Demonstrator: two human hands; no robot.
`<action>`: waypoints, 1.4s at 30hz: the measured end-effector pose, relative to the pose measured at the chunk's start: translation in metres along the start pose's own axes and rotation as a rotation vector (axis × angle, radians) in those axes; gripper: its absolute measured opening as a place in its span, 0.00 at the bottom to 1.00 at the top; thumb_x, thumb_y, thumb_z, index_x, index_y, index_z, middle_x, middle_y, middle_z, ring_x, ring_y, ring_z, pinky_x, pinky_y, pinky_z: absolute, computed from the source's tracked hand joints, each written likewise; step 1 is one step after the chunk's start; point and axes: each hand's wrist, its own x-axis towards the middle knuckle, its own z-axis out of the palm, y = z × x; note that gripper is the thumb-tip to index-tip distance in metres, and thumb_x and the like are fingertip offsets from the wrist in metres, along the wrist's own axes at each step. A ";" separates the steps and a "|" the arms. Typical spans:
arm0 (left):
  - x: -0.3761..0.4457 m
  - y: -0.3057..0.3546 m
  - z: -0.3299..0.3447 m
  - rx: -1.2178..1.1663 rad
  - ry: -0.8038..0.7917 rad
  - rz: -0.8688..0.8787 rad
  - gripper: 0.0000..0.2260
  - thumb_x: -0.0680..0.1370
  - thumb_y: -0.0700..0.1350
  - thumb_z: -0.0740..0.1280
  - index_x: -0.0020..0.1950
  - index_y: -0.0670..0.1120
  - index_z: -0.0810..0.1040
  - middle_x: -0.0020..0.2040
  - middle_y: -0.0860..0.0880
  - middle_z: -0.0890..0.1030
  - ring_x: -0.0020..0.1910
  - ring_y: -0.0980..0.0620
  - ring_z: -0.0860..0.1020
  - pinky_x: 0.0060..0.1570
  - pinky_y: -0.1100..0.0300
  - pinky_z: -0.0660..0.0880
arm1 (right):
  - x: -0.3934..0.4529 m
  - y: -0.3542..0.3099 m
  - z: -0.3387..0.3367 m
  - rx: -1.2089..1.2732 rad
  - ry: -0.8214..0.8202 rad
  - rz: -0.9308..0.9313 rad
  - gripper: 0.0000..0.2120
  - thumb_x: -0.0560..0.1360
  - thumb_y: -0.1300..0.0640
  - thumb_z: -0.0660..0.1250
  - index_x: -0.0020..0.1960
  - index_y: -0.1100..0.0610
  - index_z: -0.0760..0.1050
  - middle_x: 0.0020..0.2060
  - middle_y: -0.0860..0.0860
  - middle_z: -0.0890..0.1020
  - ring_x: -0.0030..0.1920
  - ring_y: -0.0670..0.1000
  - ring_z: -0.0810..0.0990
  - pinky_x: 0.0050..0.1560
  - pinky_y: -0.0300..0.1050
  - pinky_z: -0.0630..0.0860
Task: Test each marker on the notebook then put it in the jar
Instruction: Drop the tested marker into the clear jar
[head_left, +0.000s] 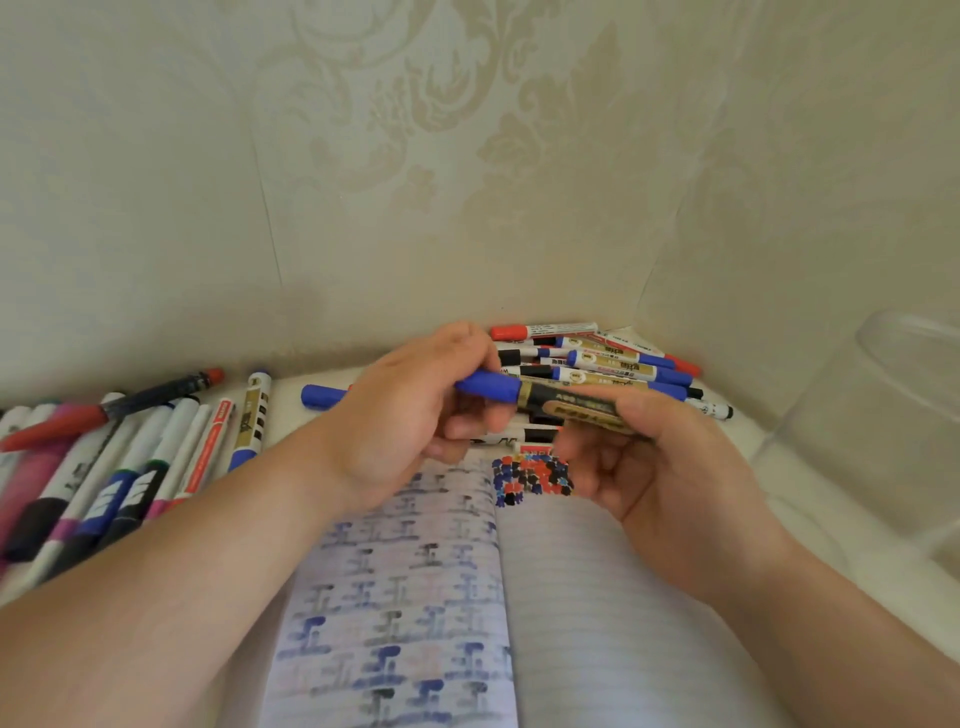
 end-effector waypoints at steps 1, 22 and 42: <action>0.001 0.001 0.001 -0.067 0.000 -0.007 0.13 0.85 0.53 0.58 0.44 0.48 0.71 0.32 0.46 0.75 0.31 0.53 0.62 0.26 0.64 0.56 | 0.000 0.000 0.000 -0.046 0.046 -0.001 0.15 0.83 0.58 0.62 0.49 0.52 0.88 0.33 0.59 0.81 0.30 0.54 0.74 0.30 0.44 0.68; -0.003 -0.004 0.009 0.143 0.051 0.015 0.17 0.85 0.50 0.53 0.42 0.41 0.65 0.30 0.49 0.58 0.30 0.48 0.53 0.29 0.55 0.52 | -0.014 -0.007 0.009 -0.490 0.085 -0.291 0.07 0.83 0.51 0.59 0.52 0.40 0.73 0.30 0.49 0.74 0.30 0.52 0.72 0.33 0.43 0.70; -0.077 0.007 -0.081 1.645 0.591 -0.095 0.07 0.76 0.58 0.64 0.45 0.56 0.72 0.46 0.52 0.73 0.49 0.46 0.75 0.45 0.54 0.74 | -0.104 -0.142 -0.087 -1.190 0.749 -0.544 0.10 0.79 0.47 0.71 0.59 0.41 0.77 0.48 0.40 0.81 0.37 0.51 0.78 0.43 0.48 0.77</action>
